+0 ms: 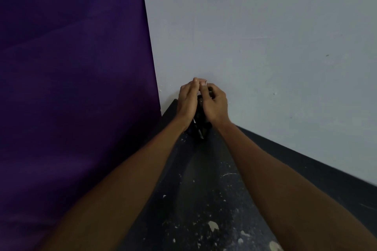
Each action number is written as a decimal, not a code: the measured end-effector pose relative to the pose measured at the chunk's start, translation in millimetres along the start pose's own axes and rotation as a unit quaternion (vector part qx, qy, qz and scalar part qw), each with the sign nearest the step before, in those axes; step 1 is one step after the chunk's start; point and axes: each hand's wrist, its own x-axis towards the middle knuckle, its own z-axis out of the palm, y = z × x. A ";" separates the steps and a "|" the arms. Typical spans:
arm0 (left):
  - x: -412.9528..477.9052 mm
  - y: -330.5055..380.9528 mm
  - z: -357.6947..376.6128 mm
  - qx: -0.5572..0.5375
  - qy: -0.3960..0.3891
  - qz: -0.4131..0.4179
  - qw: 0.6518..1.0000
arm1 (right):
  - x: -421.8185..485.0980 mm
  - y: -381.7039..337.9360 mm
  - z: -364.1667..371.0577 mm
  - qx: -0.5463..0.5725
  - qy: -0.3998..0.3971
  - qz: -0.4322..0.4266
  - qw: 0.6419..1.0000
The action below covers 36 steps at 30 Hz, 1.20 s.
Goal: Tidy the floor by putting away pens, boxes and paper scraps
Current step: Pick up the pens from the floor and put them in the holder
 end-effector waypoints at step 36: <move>30.2 -11.0 -0.1 -0.060 0.210 -0.111 0.970 | -13.7 0.8 -40.0 -0.019 -0.073 -0.063 0.995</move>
